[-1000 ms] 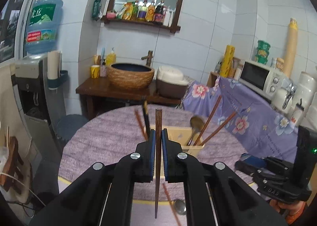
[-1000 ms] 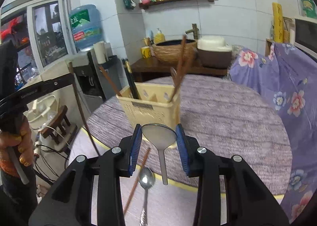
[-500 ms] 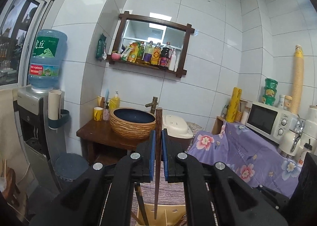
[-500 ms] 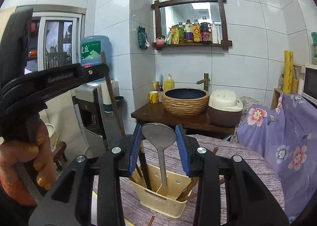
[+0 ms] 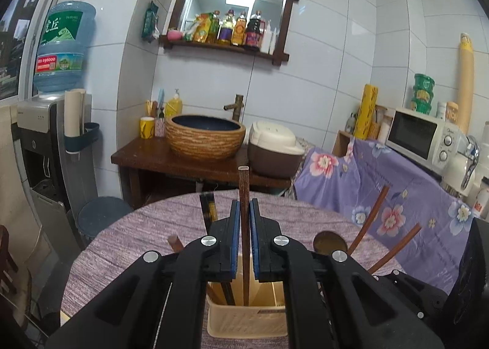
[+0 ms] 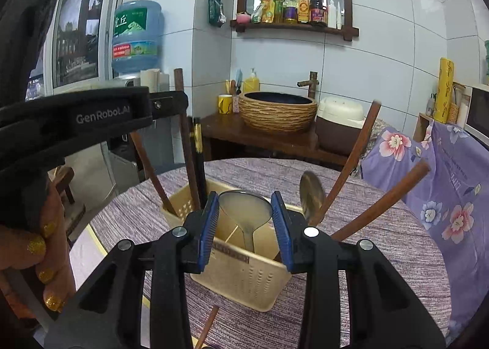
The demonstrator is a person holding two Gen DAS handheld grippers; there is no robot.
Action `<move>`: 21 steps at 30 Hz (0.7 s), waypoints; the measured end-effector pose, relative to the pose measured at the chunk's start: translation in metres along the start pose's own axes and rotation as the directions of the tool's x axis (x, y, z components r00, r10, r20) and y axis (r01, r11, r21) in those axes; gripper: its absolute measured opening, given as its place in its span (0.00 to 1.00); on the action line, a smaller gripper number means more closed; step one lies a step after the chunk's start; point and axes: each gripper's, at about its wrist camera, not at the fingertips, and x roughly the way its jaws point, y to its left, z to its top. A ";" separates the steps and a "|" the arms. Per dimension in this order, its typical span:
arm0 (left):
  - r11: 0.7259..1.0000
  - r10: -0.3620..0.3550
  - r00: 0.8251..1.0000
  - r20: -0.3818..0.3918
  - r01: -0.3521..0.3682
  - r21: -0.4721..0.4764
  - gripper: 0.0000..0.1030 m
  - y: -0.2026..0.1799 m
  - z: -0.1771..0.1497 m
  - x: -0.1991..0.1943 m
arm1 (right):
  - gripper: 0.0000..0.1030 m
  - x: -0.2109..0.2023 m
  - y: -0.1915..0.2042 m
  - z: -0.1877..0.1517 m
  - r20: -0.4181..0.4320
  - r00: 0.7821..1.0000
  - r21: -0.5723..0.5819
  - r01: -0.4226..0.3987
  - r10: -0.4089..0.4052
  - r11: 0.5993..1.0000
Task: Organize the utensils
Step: 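Lower chopstick and clear spoon into the beige holder and open both tools, then close right tool on the metal spoon while left tool approaches the last brown chopstick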
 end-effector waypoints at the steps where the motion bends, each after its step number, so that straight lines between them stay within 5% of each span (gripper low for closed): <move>1: 1.000 0.001 1.000 -0.011 -0.001 0.002 0.07 0.001 -0.003 0.003 | 0.35 0.002 0.002 -0.003 -0.004 1.000 -0.010 0.004 -0.004 1.000; 11: 1.000 -0.007 0.998 -0.058 0.007 0.001 0.08 0.009 -0.011 0.005 | 0.36 0.006 0.004 -0.019 -0.009 1.000 -0.021 0.023 -0.023 1.000; 13: 1.000 -0.023 0.999 -0.046 0.022 -0.012 0.08 0.012 -0.010 -0.004 | 0.42 -0.002 0.005 -0.020 0.001 1.000 -0.013 0.016 -0.016 1.000; 15: 0.999 -0.033 0.999 -0.032 0.033 -0.017 0.14 0.013 -0.011 -0.018 | 0.52 -0.015 0.006 -0.024 0.023 1.000 -0.003 0.018 -0.018 1.000; 17: 0.999 -0.025 1.000 -0.011 0.025 -0.022 0.40 0.016 -0.016 -0.035 | 0.54 -0.026 0.008 -0.029 0.022 0.999 -0.003 0.025 -0.025 1.000; 19: 0.999 -0.001 1.000 0.002 0.001 -0.034 0.53 0.022 -0.026 -0.049 | 0.54 -0.034 0.010 -0.042 -0.034 0.999 -0.005 0.025 -0.026 1.000; 21: 0.999 0.026 1.000 -0.010 -0.027 -0.039 0.55 0.028 -0.040 -0.059 | 0.54 -0.038 0.010 -0.059 -0.104 0.994 0.012 0.026 -0.024 1.000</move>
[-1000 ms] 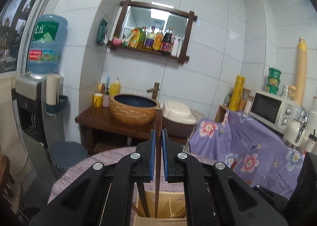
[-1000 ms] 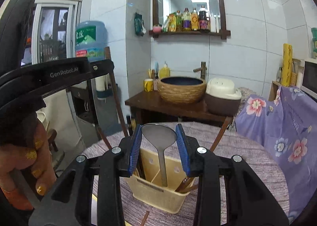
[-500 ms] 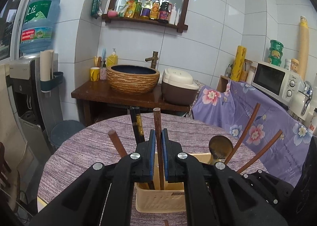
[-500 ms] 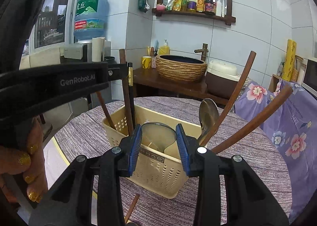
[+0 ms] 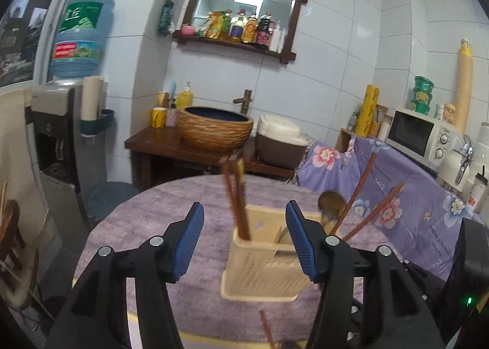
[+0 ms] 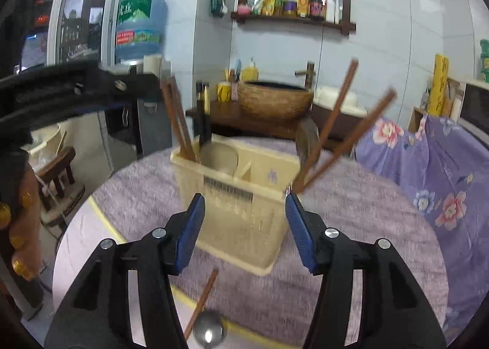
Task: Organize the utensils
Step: 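Close right tool on the metal spoon while left tool approaches the last brown chopstick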
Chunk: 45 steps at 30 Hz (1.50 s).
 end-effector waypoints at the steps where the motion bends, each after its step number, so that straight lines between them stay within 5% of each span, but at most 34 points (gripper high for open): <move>1: 1.000 0.021 1.000 -0.016 -0.021 -0.001 0.55 0.005 -0.010 -0.003 | 0.54 -0.001 0.000 -0.010 -0.036 0.999 0.009 0.004 -0.004 1.000; 7: 0.995 0.096 0.982 -0.161 -0.097 -0.001 0.55 0.024 -0.077 -0.005 | 0.52 0.000 0.000 -0.074 -0.226 0.974 0.058 0.004 0.009 0.998; 12: 0.994 0.081 0.964 -0.254 -0.097 -0.053 0.55 0.034 -0.115 -0.004 | 0.42 0.001 0.014 -0.112 -0.320 0.946 0.089 -0.032 0.059 0.996; 18: 0.994 0.077 0.956 -0.283 -0.095 -0.051 0.55 0.027 -0.130 -0.008 | 0.28 0.006 0.028 -0.130 -0.334 0.942 0.059 -0.002 0.022 0.998; 21: 0.995 0.068 0.955 -0.288 -0.087 -0.053 0.55 0.026 -0.134 -0.010 | 0.07 0.008 0.026 -0.132 -0.331 0.943 0.072 0.009 0.015 0.997; 30: 0.996 0.062 0.946 -0.318 -0.081 -0.049 0.55 0.023 -0.144 -0.008 | 0.07 -0.012 -0.036 -0.143 -0.331 0.941 0.133 0.113 -0.063 0.985; 34: 0.996 0.045 0.941 -0.335 -0.070 -0.062 0.55 0.022 -0.148 -0.005 | 0.13 -0.017 -0.060 -0.147 -0.312 0.950 0.207 0.067 0.001 0.976; 36: 0.996 0.040 0.937 -0.346 -0.063 -0.056 0.55 0.019 -0.149 -0.002 | 0.38 -0.015 -0.059 -0.144 -0.321 0.947 0.195 0.075 -0.009 0.978; 37: 0.997 0.038 0.936 -0.349 -0.060 -0.053 0.55 0.018 -0.149 0.000 | 0.60 -0.014 -0.057 -0.141 -0.319 0.947 0.179 0.087 -0.026 0.980; 45: 0.999 0.038 0.920 -0.391 -0.044 -0.007 0.55 0.004 -0.154 0.009 | 0.62 0.020 -0.050 -0.122 -0.376 0.923 0.105 0.128 -0.080 0.986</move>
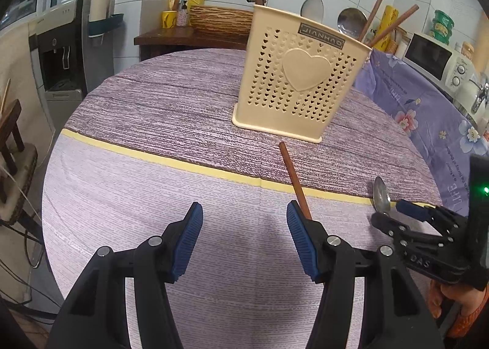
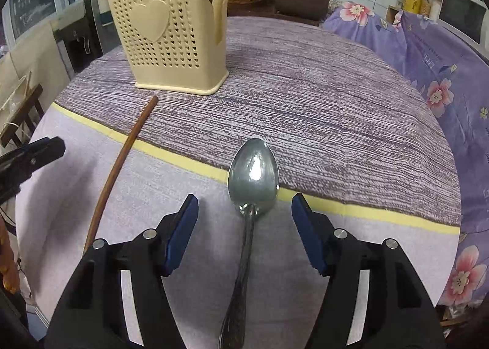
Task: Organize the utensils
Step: 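Close right tool on the metal spoon while left tool approaches the last brown chopstick, then close left tool on the last brown chopstick and lift both toward the holder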
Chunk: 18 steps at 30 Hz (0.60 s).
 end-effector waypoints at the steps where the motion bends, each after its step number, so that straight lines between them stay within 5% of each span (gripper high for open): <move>1: 1.000 0.001 1.000 -0.006 -0.001 0.006 0.55 -0.002 0.000 0.002 | 0.61 0.003 0.000 0.003 -0.003 1.000 0.002 0.011 -0.011 1.000; 3: 1.000 -0.001 1.000 -0.023 0.002 0.026 0.55 -0.007 0.000 0.007 | 0.60 0.007 -0.003 0.008 -0.007 1.000 0.016 0.003 -0.003 1.000; 8: 0.998 -0.018 0.997 -0.080 0.023 0.057 0.55 -0.020 0.004 0.023 | 0.37 0.009 -0.012 0.014 -0.006 1.000 0.061 0.006 -0.006 0.998; 13: 0.995 -0.043 0.990 -0.133 0.055 0.083 0.55 -0.041 0.012 0.045 | 0.37 0.009 -0.012 0.013 -0.001 1.000 0.065 0.008 -0.008 0.998; 18: 0.988 0.027 0.990 -0.141 -0.005 0.154 0.46 -0.061 0.024 0.068 | 0.37 0.009 -0.013 0.013 0.000 1.000 0.071 0.007 -0.007 0.997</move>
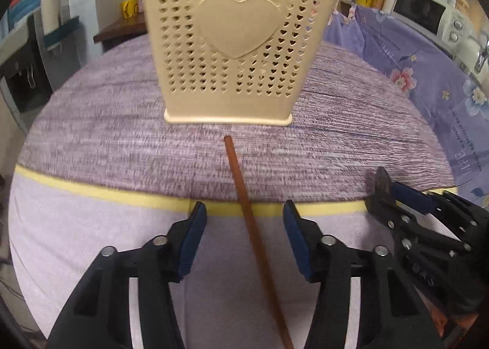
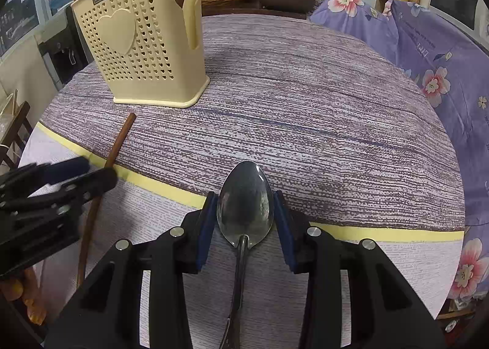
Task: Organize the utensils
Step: 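Close left tool on the last brown chopstick and lift both toward the holder, then lower chopstick and metal spoon into the beige holder and open both tools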
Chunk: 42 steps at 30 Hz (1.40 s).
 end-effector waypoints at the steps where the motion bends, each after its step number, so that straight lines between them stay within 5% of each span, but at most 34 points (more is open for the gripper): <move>1: 1.000 0.012 1.000 0.000 -0.012 0.003 0.43 -0.001 0.004 0.003 | 0.37 0.000 0.000 0.000 0.000 1.000 0.000 0.001 -0.001 1.000; 10: 0.996 0.085 0.996 -0.004 -0.085 0.019 0.10 -0.007 0.026 0.019 | 0.37 0.001 0.001 0.000 0.001 1.000 0.002 0.011 -0.011 1.000; 17: 0.999 0.048 0.999 0.003 -0.048 -0.026 0.08 0.003 0.029 0.015 | 0.37 -0.003 -0.002 0.002 0.017 0.999 0.031 -0.041 0.041 0.999; 23: 0.998 -0.010 0.995 0.101 0.015 -0.054 0.08 0.011 0.037 -0.029 | 0.37 -0.032 -0.007 0.013 0.078 0.993 0.049 -0.096 0.092 0.994; 33: 0.995 -0.073 0.940 0.333 0.092 -0.042 0.08 0.026 0.050 -0.141 | 0.37 -0.105 -0.007 0.031 0.183 0.971 0.007 -0.161 0.157 0.987; 42: 0.994 -0.074 0.910 0.409 0.101 -0.045 0.08 0.031 0.054 -0.172 | 0.37 -0.132 0.005 0.034 0.227 0.960 -0.036 -0.160 0.164 0.986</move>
